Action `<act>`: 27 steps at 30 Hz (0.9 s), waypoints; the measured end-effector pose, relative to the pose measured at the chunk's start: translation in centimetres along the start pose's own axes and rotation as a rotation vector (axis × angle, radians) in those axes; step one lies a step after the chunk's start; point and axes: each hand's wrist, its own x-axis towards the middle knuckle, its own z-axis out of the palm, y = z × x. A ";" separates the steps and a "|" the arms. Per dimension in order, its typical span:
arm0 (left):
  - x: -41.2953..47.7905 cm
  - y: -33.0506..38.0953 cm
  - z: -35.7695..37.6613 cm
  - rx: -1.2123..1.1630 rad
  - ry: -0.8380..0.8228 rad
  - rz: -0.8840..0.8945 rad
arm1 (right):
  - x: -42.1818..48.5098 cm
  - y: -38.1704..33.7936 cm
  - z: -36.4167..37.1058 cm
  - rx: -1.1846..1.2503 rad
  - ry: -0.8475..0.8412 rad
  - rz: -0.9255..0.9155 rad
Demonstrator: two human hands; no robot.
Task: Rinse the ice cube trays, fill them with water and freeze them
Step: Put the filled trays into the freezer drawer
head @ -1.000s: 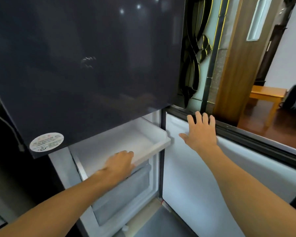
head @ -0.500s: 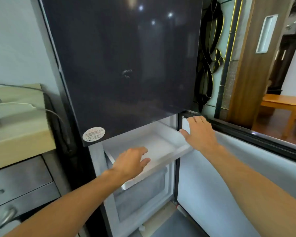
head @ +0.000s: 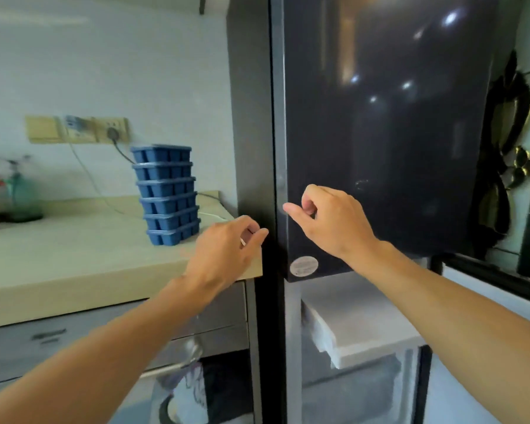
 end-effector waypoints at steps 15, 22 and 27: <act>2.8 -13.0 -13.4 0.171 0.240 -0.440 | 17.0 -17.0 8.7 0.203 -0.136 -0.238; 4.8 -14.8 -12.8 0.094 0.215 -0.412 | 19.2 -17.4 10.9 0.134 -0.261 -0.218; 6.8 -15.0 -11.6 0.039 0.218 -0.379 | 18.9 -13.9 10.6 0.275 -0.168 -0.069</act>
